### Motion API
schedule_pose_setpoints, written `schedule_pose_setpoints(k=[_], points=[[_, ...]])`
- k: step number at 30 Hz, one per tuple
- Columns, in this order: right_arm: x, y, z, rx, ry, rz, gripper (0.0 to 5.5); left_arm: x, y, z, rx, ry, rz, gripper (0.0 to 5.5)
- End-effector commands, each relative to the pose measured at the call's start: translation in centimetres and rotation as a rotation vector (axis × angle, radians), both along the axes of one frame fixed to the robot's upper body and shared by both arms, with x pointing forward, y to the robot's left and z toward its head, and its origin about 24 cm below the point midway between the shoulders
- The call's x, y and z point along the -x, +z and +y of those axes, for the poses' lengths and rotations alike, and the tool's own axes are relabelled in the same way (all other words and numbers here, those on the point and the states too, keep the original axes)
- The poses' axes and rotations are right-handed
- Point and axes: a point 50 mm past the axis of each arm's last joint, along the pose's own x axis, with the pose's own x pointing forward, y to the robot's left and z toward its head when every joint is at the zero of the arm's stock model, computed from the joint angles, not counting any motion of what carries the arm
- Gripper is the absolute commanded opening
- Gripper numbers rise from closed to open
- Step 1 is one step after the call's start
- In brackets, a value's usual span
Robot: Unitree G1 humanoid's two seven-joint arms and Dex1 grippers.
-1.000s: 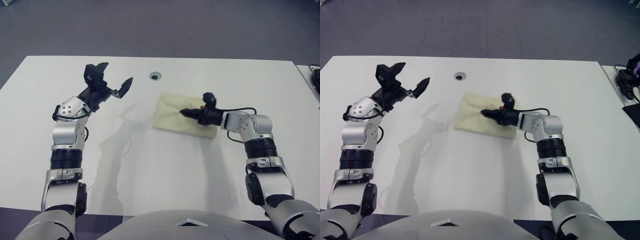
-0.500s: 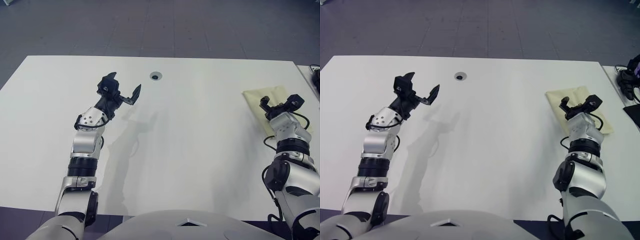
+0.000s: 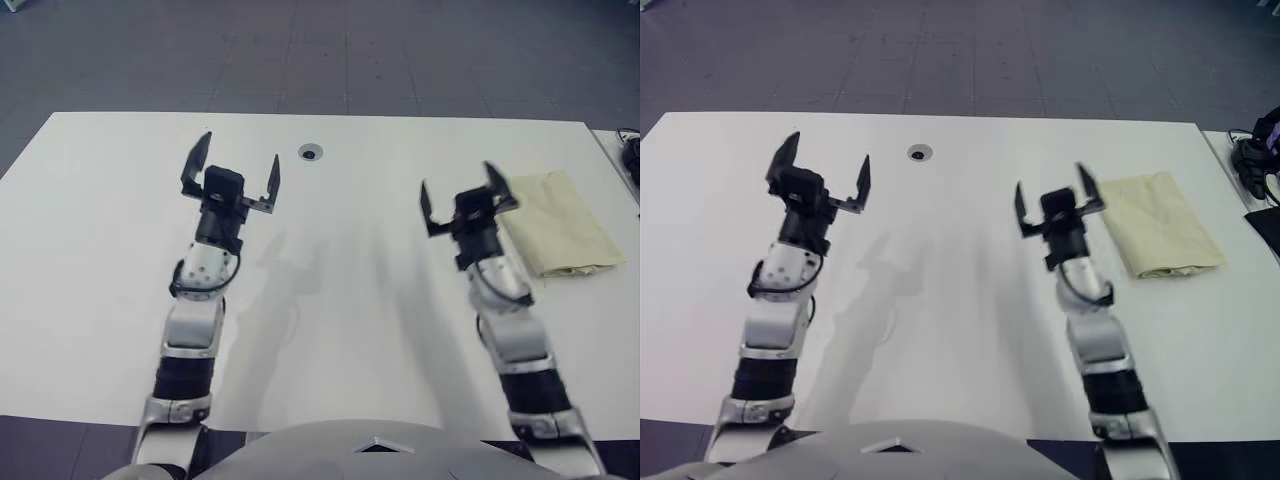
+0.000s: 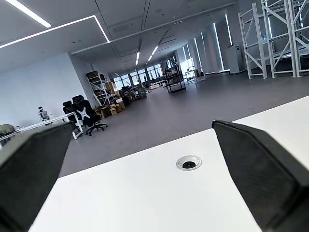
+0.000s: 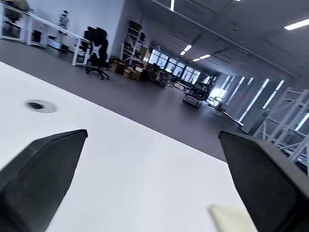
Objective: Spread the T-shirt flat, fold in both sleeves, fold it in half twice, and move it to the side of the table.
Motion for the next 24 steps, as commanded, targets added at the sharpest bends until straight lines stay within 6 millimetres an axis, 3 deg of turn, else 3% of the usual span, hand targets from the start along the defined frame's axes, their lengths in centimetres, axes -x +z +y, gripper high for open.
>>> schedule_pose_setpoints(k=[1,8,17,24], points=[[0.6,0.3,-0.3,-0.031,-0.038,-0.034,4.26,1.0,-0.9,-0.9,0.027,0.032,0.013,4.6],[-0.3,0.2,-1.5,-0.031,-0.059,-0.024,3.14,1.0,-1.7,-1.5,0.026,0.037,0.019,3.42],[0.3,-0.8,-4.2,0.025,-0.09,0.026,1.57,1.7,-3.2,-3.3,-0.021,0.005,0.015,1.78],[0.5,-1.7,-3.0,-0.032,-0.064,0.018,0.39,0.8,-2.7,-2.7,-0.054,-0.022,-0.033,0.55]])
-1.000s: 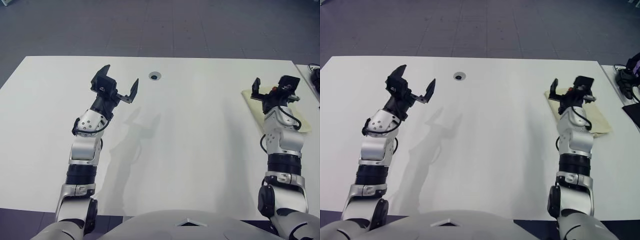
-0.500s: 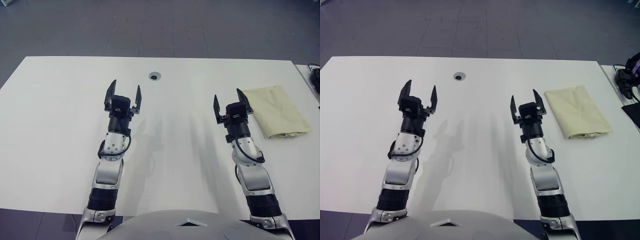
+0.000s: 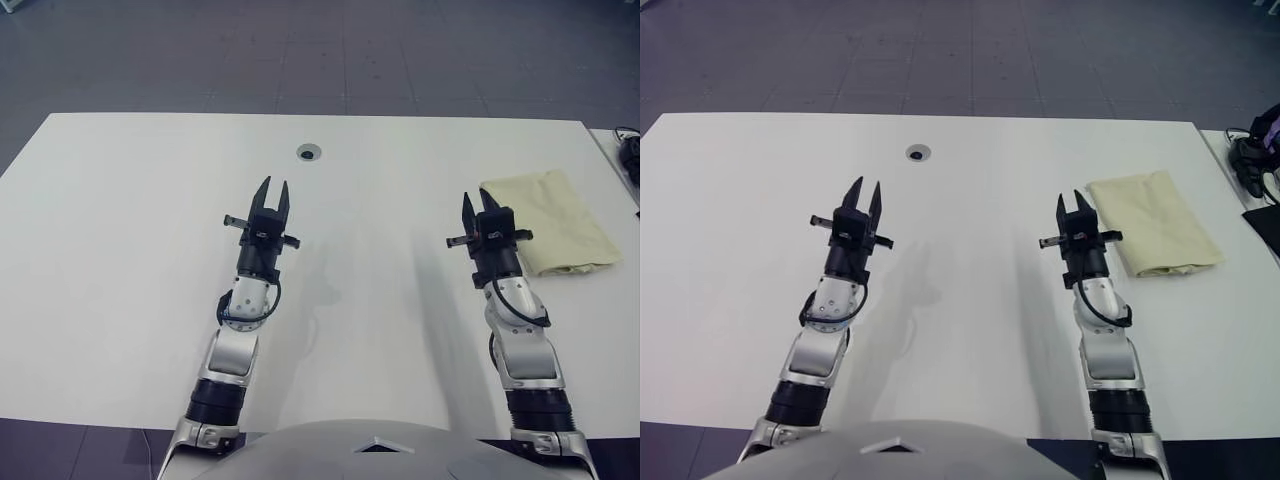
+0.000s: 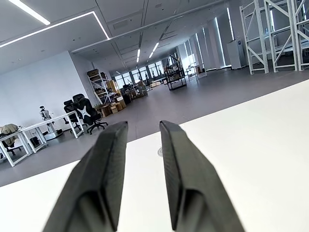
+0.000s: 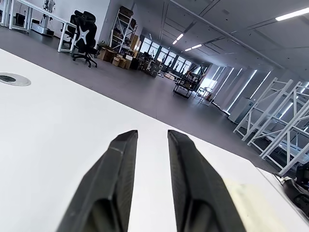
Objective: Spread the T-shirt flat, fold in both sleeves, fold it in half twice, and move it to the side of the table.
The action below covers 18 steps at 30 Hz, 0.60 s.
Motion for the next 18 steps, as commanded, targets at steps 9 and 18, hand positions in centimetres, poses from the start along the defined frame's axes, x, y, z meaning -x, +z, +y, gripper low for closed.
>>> schedule_pose_setpoints(k=[9,18], points=[[0.5,-1.2,2.1,-0.006,0.01,-0.017,0.0,-0.6,0.3,1.8,-0.016,-0.001,-0.019,0.03],[0.3,-1.4,3.1,-0.05,-0.049,-0.036,0.0,-0.4,0.3,3.9,-0.033,0.015,0.009,0.03]])
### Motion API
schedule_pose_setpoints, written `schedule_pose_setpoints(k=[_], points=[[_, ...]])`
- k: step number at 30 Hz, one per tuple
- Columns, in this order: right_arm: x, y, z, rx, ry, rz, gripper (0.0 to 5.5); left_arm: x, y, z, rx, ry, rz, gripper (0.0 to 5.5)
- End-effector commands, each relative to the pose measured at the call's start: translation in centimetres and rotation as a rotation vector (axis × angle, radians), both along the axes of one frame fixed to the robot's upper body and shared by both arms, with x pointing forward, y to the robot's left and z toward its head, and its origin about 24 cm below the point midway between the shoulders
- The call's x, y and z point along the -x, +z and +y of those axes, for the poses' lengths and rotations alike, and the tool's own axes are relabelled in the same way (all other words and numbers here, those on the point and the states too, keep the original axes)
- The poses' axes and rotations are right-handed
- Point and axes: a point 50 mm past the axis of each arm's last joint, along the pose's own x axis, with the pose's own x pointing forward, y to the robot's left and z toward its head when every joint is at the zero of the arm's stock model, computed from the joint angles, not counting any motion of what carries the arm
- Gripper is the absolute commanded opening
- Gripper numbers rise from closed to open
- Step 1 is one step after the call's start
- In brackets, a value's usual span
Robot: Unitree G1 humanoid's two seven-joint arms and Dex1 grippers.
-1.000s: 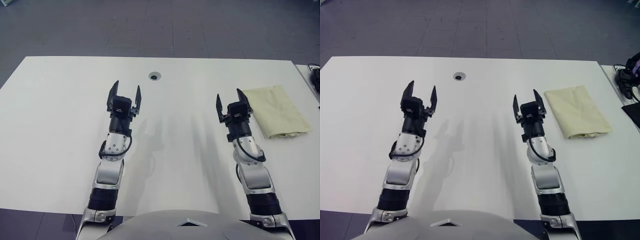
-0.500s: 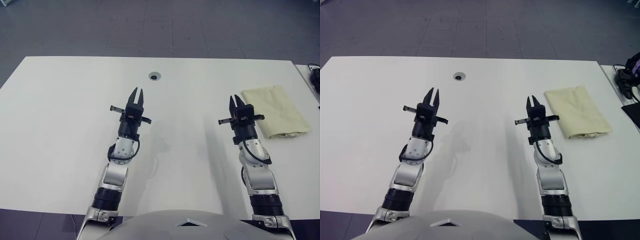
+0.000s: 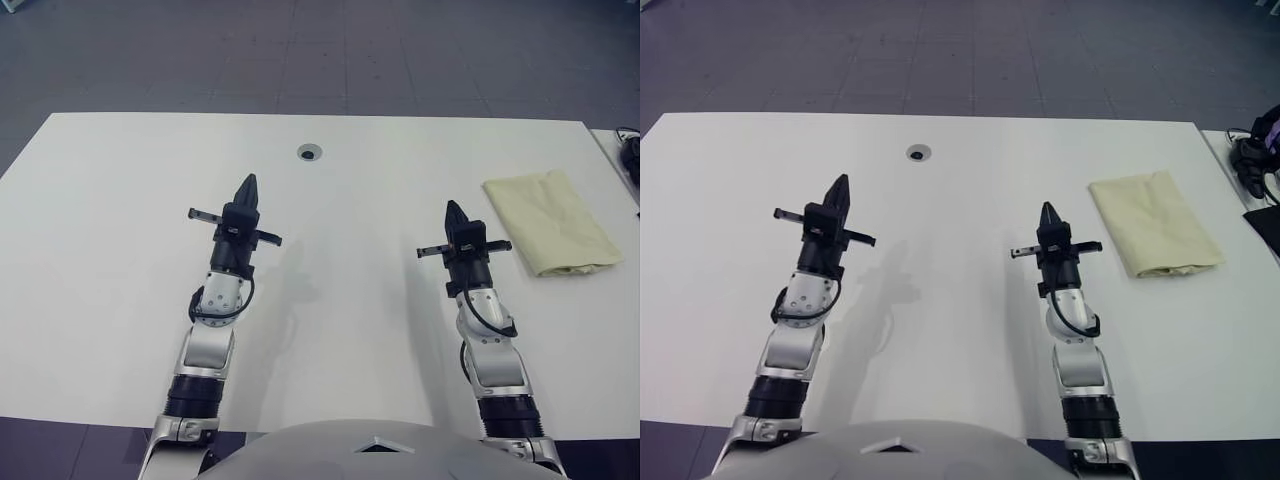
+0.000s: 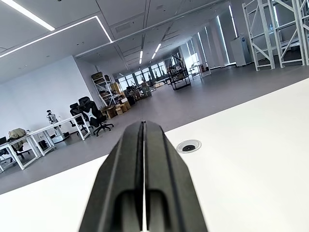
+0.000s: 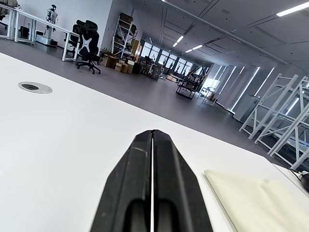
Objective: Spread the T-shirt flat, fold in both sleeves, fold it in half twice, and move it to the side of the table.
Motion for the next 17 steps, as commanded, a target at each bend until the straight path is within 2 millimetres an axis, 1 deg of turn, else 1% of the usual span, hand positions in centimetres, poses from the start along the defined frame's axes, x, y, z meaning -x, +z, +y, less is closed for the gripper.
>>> schedule_pose_setpoints(k=[1,5,9,13,17], points=[[-0.4,0.2,0.6,-0.009,-0.013,-0.023,0.0,0.0,0.0,0.2,0.007,-0.008,0.016,0.03],[-0.5,0.2,1.0,-0.002,0.007,-0.029,0.0,0.1,-0.4,0.2,0.024,0.005,0.029,0.03],[-0.9,0.3,1.0,0.009,0.027,-0.032,0.0,-0.2,-0.6,0.6,0.055,0.056,0.039,0.03],[-1.2,0.3,1.0,0.013,0.027,-0.037,0.0,-0.4,-0.6,0.2,0.056,0.038,0.036,0.03],[-1.4,0.4,1.1,0.007,0.018,-0.047,0.0,-0.5,-0.5,0.6,0.066,0.071,0.024,0.03]])
